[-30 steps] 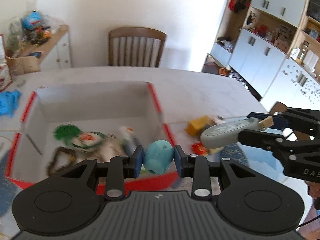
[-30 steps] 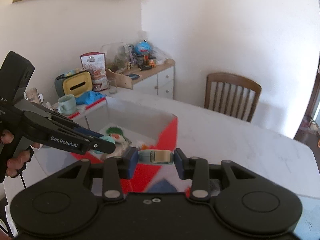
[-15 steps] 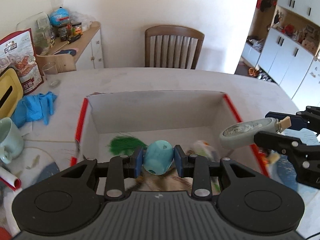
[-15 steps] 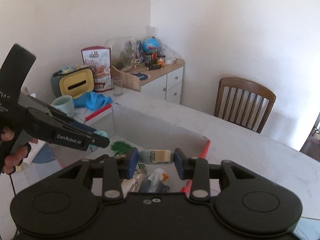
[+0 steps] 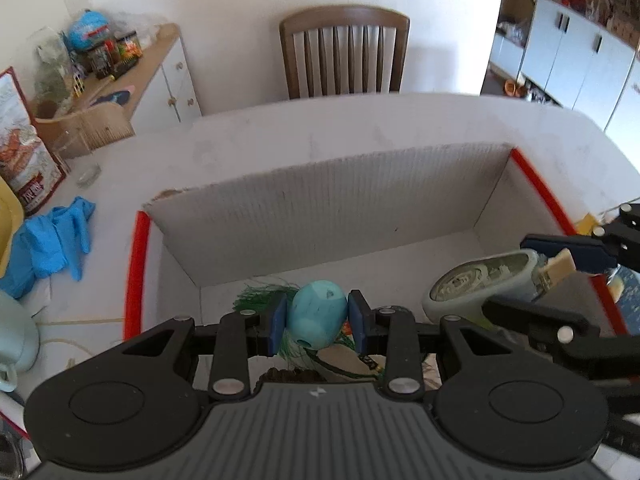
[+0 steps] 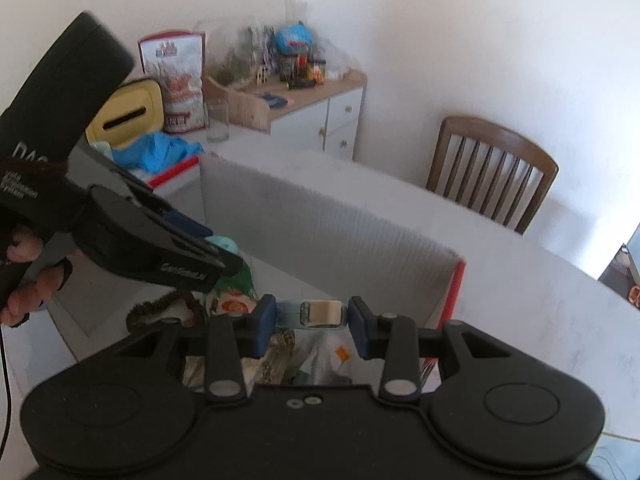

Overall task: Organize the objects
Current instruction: 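Carry the blue toy and tape dispenser over the cardboard box with both tools, then open both tools to drop the blue toy and tape dispenser into the box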

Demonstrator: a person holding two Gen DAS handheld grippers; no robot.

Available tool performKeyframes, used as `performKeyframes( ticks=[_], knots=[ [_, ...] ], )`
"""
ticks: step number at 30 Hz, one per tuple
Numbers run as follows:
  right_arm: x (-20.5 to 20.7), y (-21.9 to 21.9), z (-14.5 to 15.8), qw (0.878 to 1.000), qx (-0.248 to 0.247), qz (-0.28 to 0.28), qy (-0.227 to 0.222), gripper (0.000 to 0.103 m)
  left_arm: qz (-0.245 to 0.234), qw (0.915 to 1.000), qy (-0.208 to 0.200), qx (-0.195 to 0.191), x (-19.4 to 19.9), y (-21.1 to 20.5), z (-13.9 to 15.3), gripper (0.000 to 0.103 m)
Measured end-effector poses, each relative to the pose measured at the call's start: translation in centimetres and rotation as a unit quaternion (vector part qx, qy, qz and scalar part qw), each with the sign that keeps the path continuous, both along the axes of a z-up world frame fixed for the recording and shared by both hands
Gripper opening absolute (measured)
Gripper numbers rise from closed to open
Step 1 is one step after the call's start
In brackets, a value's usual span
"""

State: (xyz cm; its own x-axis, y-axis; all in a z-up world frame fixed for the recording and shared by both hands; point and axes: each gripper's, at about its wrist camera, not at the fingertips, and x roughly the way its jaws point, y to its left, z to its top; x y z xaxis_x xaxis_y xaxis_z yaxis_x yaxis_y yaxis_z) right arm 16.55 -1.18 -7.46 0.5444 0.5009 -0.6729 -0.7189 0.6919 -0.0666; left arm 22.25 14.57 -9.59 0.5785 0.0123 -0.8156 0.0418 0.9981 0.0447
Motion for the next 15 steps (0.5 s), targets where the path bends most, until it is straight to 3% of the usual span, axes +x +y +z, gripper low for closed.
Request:
performKeyframes(
  ticks=[5,15],
  knots=[
    [-0.3,0.5,-0.9,1.000,-0.022,0.005,0.021,0.037,0.002,0.9992,0.041,0.003,1.4,0.2,-1.6,0.032],
    [-0.9,1.3,-2.1,0.998,-0.049,0.009,0.044,0.038,0.010,0.9966,0.081,-0.013,2.3,0.6,-2.5,0.032]
  ],
)
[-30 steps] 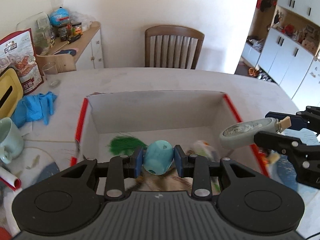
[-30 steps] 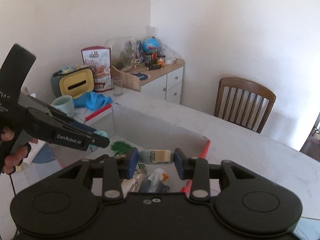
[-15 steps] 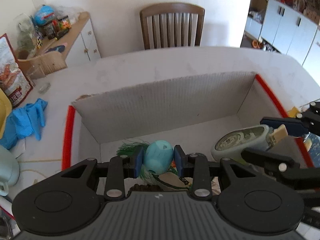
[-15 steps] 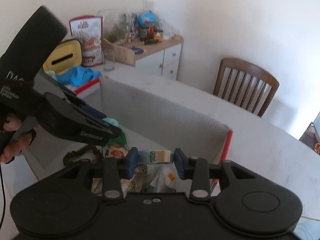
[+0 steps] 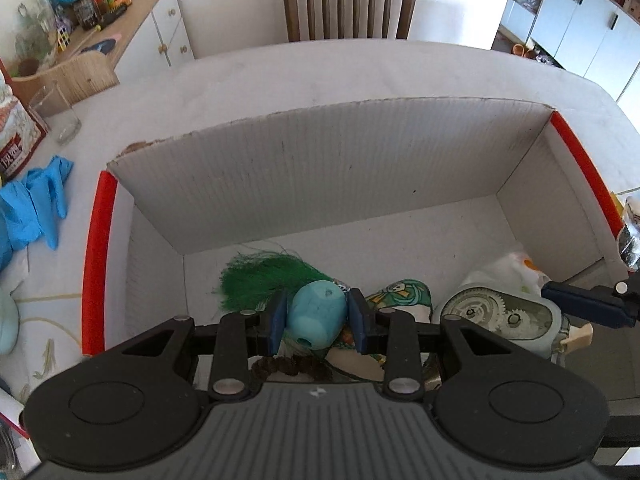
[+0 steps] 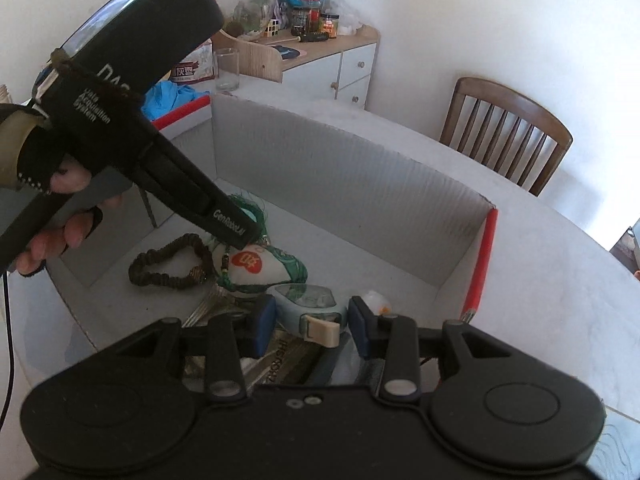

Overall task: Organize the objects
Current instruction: 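Open both tools to drop the blue toy and tape dispenser into the box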

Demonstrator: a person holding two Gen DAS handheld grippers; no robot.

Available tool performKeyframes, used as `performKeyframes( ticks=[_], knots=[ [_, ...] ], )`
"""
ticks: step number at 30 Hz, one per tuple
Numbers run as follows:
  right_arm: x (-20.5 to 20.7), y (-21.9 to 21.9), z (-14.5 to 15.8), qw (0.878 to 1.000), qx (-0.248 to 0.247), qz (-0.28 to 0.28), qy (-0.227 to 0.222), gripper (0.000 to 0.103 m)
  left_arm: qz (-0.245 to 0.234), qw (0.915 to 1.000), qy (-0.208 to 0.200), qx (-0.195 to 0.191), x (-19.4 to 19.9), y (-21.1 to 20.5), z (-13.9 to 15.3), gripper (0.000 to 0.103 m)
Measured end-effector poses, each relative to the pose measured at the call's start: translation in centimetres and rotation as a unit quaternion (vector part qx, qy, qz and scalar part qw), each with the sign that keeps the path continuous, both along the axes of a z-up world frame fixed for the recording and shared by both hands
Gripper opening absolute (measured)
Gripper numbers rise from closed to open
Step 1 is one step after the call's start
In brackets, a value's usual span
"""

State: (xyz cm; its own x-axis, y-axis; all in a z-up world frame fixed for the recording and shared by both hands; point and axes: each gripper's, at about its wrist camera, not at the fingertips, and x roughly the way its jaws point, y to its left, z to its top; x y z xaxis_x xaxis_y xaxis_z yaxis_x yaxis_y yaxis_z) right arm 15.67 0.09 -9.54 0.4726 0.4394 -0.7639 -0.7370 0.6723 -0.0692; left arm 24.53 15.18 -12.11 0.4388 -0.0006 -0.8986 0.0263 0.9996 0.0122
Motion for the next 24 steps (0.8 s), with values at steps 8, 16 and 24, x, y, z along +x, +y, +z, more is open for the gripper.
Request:
performKeyframes(
  ticks=[8,16,24],
  knots=[
    [0.2,-0.4,0.4,1.000,0.001,-0.008,0.017,0.048,0.018,0.9998,-0.007,-0.011,-0.3,0.8,0.6,0.038],
    [-0.3,-1.6,1.3,0.999,0.029,-0.019,0.031,0.056,0.024,0.9991,-0.036,-0.006,-1.6,0.8,1.8,0.061],
    [-1.5,-3.6,4.0,0.997,0.066,-0.016,0.023,0.059,0.025,0.9972,-0.070,-0.008,-4.3,-0.2,4.3,0.061]
  ],
)
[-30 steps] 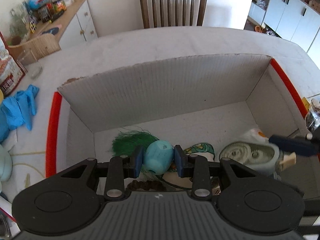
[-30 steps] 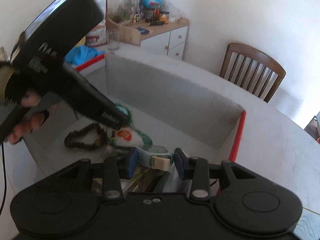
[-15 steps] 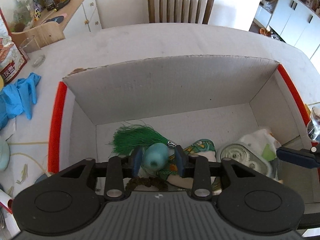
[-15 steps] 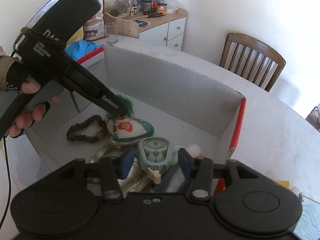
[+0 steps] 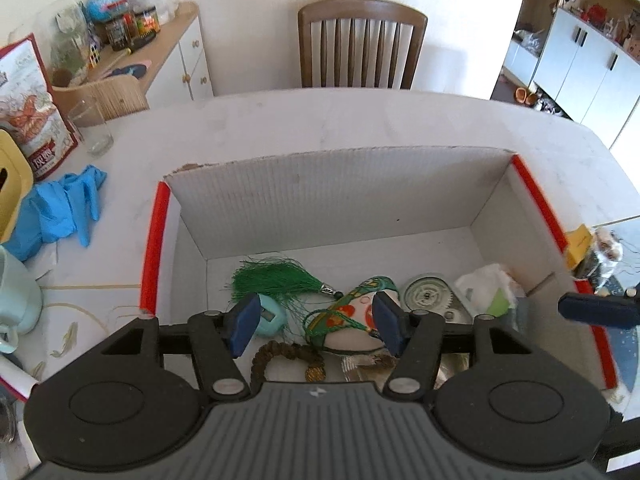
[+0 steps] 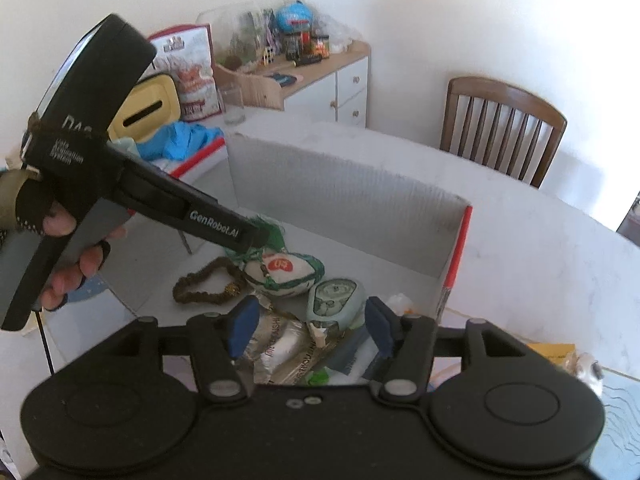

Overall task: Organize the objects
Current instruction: 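Open both tools to drop the blue toy and tape dispenser into the box, then move both tools back to the remaining items on the table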

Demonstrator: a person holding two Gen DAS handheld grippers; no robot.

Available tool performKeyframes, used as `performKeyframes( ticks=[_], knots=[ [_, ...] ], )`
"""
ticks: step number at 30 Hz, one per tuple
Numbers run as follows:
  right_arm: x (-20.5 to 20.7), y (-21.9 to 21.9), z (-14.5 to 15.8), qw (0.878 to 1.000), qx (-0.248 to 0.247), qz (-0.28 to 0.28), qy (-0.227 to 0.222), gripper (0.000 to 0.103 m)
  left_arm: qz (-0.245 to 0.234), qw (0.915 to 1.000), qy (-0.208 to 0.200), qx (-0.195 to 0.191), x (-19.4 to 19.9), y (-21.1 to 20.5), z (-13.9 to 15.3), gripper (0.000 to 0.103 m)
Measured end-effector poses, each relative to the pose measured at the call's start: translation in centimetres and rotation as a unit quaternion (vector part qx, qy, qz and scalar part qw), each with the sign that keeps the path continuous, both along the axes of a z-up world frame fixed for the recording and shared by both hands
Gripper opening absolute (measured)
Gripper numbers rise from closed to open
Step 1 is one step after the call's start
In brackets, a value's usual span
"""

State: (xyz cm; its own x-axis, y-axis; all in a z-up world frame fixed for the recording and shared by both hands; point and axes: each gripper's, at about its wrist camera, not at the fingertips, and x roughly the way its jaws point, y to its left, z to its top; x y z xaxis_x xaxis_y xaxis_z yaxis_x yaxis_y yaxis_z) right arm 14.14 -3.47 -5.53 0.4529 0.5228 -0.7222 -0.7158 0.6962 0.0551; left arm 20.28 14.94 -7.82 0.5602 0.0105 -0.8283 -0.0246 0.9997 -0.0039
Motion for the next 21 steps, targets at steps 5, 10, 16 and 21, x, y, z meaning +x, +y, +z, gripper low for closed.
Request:
performKeyframes(
  ticks=[5,10,16,21],
  knots=[
    [-0.8,-1.2,1.7,1.000,0.021,0.001,-0.011,0.060,-0.005,0.9996,-0.025,0.008,-1.9,-0.8,1.7,0.061],
    [-1.5,-3.0,3.2,0.999,0.045,-0.001,-0.013,0.063,-0.002,0.9989,-0.046,0.000,-3.9,-1.5,3.2,0.069],
    [-2.2,-5.4,4.0,0.998,0.068,-0.004,-0.008,0.073,-0.002,0.9978,-0.066,-0.007,-6.4,-2.7,4.6,0.079],
    [-2.9,-7.7,4.5,0.996,0.087,-0.001,-0.002,0.082,0.004,0.9969,-0.078,-0.010,-8.1,-4.1,5.5,0.083]
  ],
)
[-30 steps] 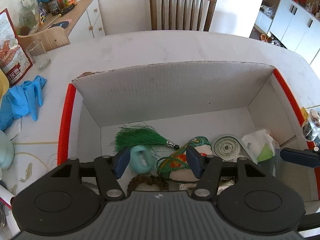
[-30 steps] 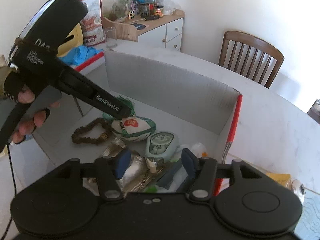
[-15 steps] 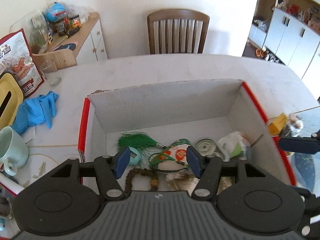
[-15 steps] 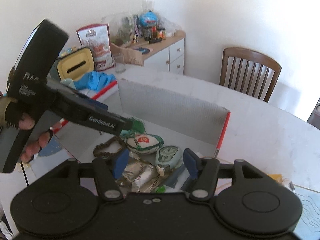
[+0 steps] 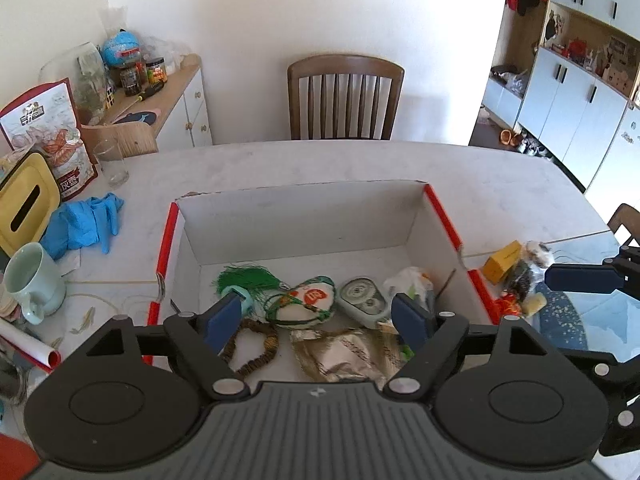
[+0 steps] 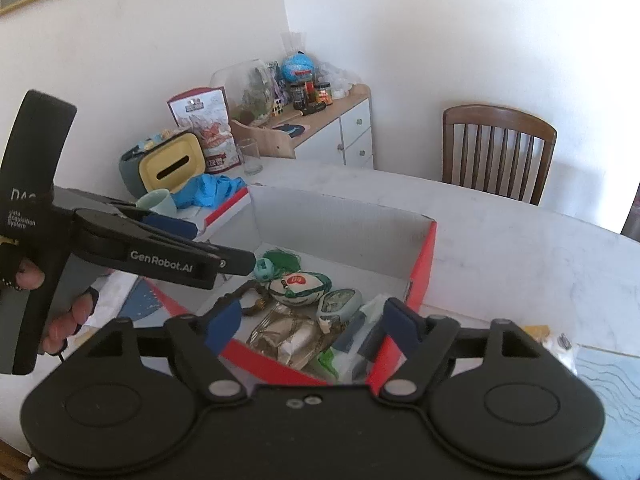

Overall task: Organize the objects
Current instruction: 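Move both tools back to the remaining items on the table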

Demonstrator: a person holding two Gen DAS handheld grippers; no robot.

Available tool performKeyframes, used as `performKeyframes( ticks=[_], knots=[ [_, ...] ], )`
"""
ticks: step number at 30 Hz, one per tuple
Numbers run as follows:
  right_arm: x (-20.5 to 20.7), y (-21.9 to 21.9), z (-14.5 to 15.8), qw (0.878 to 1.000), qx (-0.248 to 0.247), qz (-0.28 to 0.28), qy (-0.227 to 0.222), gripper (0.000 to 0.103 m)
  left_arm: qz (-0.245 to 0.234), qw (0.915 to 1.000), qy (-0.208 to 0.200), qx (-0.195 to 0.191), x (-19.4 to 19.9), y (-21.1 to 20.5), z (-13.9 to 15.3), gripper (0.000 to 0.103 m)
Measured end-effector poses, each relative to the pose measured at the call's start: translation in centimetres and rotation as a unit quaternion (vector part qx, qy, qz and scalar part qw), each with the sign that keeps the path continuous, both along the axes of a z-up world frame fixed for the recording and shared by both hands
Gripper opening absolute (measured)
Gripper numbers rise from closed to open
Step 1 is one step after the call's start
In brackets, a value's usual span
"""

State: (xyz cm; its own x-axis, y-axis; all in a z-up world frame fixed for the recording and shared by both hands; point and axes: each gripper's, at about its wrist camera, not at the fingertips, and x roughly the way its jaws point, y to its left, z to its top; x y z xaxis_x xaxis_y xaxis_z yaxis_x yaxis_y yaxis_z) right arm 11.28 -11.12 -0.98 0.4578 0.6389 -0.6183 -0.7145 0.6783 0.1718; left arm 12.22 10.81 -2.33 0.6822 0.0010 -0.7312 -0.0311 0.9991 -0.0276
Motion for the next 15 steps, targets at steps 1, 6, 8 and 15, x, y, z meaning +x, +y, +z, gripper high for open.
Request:
performKeyframes(
  ticks=[1,6,8,15],
  knots=[
    [-0.1,-0.5,0.1,1.000,0.004,0.000,0.000,0.084,0.003,1.0000,-0.001,-0.001,-0.2,-0.3,0.1,0.084],
    [-0.6,-2.9,0.3,1.000,0.022,-0.001,0.002,0.093,0.008,0.9998,-0.010,-0.014,-1.5,-2.2,0.4,0.086],
    [-0.8,-4.1,0.4,1.000,0.029,-0.002,0.001,0.096,0.008,0.9997,-0.015,-0.017,-1.9,-3.1,0.6,0.086],
    [-1.1,-9.1,0.3,0.999,0.032,-0.018,0.002,0.099,0.003,0.9991,-0.026,-0.034,-2.9,-6.4,0.7,0.099]
  ],
)
